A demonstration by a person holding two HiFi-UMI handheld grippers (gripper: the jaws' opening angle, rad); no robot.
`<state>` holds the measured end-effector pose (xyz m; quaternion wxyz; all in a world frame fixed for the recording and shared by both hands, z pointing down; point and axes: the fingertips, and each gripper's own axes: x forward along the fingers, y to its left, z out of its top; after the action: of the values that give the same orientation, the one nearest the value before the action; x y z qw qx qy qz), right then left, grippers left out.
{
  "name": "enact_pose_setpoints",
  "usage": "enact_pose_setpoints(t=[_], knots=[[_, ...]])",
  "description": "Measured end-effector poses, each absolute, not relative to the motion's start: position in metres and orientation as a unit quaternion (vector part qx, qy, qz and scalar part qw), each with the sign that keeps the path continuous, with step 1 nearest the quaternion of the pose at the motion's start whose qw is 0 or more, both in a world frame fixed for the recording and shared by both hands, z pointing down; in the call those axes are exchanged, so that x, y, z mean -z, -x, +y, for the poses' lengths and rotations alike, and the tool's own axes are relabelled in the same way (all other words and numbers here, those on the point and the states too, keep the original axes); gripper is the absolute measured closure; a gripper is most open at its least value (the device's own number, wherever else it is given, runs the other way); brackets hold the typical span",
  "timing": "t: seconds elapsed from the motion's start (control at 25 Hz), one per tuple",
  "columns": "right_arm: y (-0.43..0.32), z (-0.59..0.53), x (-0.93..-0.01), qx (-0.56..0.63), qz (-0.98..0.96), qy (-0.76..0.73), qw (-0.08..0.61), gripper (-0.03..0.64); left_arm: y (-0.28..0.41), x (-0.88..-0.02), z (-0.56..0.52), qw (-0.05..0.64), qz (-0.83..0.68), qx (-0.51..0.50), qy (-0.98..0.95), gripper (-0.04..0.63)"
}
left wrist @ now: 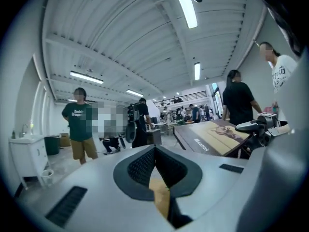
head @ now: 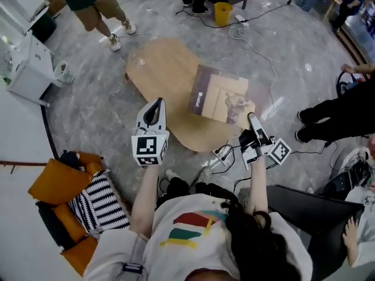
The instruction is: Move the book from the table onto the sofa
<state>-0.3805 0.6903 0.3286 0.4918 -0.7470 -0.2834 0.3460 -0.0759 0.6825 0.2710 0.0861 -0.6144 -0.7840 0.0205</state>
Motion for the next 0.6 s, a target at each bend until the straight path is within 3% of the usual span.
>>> enact_pose_setpoints(t=[0.32,0.48,0.6], knots=[[0.182,0.710,-0.287,-0.270,-0.147,0.789,0.532,0.463,-0.105,-0.250,0.600,0.068,-0.670,-0.016,0.739,0.588],[0.110,0.686,-0.255,-0.241,-0.071,0.805,0.537,0.463,-0.154,-0.228,0.534,0.076,-0.612,-0.024,0.787,0.588],[0.011,0.654,-0.248,-0.206,-0.003,0.813,0.545,0.463,-0.226,-0.229,0.466,0.072,-0.553,-0.023,0.830,0.588]])
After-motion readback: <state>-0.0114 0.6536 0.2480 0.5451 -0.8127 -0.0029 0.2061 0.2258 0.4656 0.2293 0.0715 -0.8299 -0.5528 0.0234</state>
